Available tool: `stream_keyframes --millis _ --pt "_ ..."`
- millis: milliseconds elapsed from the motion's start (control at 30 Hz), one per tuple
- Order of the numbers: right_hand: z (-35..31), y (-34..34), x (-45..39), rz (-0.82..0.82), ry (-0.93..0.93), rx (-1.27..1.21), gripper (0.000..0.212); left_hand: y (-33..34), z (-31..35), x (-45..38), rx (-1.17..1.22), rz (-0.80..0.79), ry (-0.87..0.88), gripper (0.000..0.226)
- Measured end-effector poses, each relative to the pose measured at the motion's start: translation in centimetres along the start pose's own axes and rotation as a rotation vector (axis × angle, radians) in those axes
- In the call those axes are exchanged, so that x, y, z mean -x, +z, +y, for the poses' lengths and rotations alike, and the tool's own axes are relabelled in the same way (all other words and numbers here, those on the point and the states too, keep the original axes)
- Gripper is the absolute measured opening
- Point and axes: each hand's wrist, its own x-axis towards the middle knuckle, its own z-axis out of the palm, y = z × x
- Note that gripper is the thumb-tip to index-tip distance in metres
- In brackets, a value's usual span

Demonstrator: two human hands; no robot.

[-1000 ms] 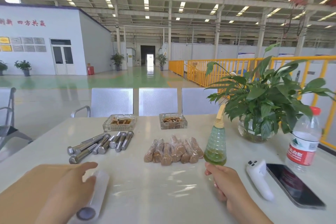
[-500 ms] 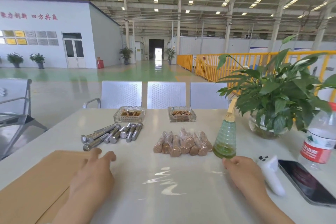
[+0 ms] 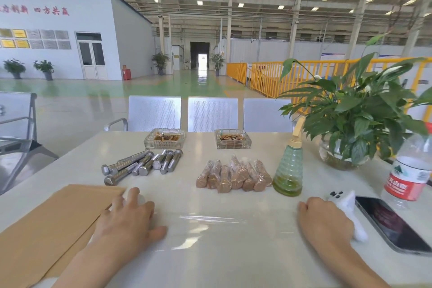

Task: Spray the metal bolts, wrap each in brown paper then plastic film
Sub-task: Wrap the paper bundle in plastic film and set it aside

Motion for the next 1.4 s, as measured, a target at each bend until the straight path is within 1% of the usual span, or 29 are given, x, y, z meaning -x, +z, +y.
stream_keyframes --millis 100,167,200,267,367,400,467,533,567,633,667,733,767,800,833,867,933,967,1000,1067,1100,1133,1200,1300,1400 --pt "-0.4 0.7 0.8 0.081 -0.078 0.006 0.015 0.2 -0.2 0.0 0.005 0.011 0.011 0.057" --pt "-0.5 0.8 1.1 0.127 -0.097 0.030 0.012 0.3 -0.3 0.0 0.009 0.035 0.018 0.056" --pt "-0.5 0.8 1.2 0.132 -0.110 0.054 0.010 0.3 -0.2 0.1 0.003 0.042 0.023 0.056" --pt "-0.6 0.7 0.9 0.087 -0.127 0.123 0.005 0.3 -0.2 0.1 0.000 0.044 0.031 0.056" --pt "-0.5 -0.3 0.0 0.023 -0.104 0.174 0.014 0.1 -0.4 0.0 0.006 0.021 0.047 0.059" --pt "-0.5 -0.8 -0.3 0.030 -0.093 0.171 0.014 0.0 -0.6 0.0 0.015 0.015 0.051 0.058" --pt "-0.6 -1.6 -0.6 0.111 -0.114 0.113 0.012 -0.2 -0.6 -0.1 0.019 0.029 0.057 0.049" --pt "-1.1 -2.1 0.0 0.206 -0.241 0.007 0.010 -0.1 -0.3 -0.3 -0.019 0.068 0.075 0.040" --pt "-1.6 -2.1 0.5 0.212 -0.333 -0.035 0.009 -0.1 -0.1 -0.4 -0.044 0.076 0.085 0.037" --pt "-2.8 -1.9 2.0 0.155 -0.500 -0.068 0.004 0.0 0.9 -0.7 -0.102 0.075 0.104 0.034" --pt "-3.5 -1.5 2.6 0.119 -0.552 -0.061 0.005 0.0 1.3 -0.8 -0.142 0.068 0.116 0.033" --pt "-4.5 -0.5 3.5 0.050 -0.608 -0.002 0.007 -0.2 2.0 -0.7 -0.212 0.039 0.146 0.035" --pt "-4.8 0.0 3.9 0.022 -0.618 0.032 0.009 -0.2 2.1 -0.7 -0.206 0.044 0.166 0.035" --pt "-4.9 0.3 4.1 0.001 -0.618 0.051 0.011 -0.2 2.0 -0.8 -0.145 0.075 0.182 0.034" --pt "-5.0 0.7 4.3 -0.008 -0.616 0.053 0.012 -0.3 1.7 -0.8 -0.031 0.138 0.187 0.032" --pt "-4.9 0.9 4.4 -0.004 -0.614 0.040 0.014 -0.6 1.0 -0.9 0.119 0.243 0.179 0.030" --pt "-4.7 0.9 4.4 0.015 -0.605 0.010 0.017 -1.2 -1.3 -2.1 0.393 0.432 0.070 0.033" --pt "-4.6 0.8 4.5 0.021 -0.601 0.000 0.018 -1.5 -2.7 -3.0 0.459 0.451 -0.020 0.035" --pt "-4.5 0.7 4.5 0.024 -0.600 -0.010 0.019 -1.5 -4.2 -3.9 0.451 0.406 -0.110 0.034" --pt "-4.5 0.5 4.6 0.013 -0.594 -0.022 0.021 -1.4 -6.5 -5.0 0.317 0.213 -0.259 0.022" --pt "-4.6 0.4 4.6 0.000 -0.590 -0.025 0.021 -1.1 -7.2 -5.1 0.252 0.127 -0.304 0.016" --pt "-4.7 0.3 4.7 -0.010 -0.583 -0.028 0.020 -0.6 -7.8 -5.2 0.206 0.080 -0.315 0.015" --pt "-4.8 0.1 4.8 -0.026 -0.566 -0.027 0.017 0.8 -8.7 -5.0 0.196 0.072 -0.301 0.012" --pt "-4.9 0.0 4.8 -0.042 -0.549 -0.021 0.011 1.8 -9.1 -4.5 0.300 0.125 -0.321 0.022" --pt "-5.0 0.0 4.8 -0.051 -0.532 -0.017 0.010 2.0 -9.1 -4.2 0.360 0.152 -0.322 0.023"
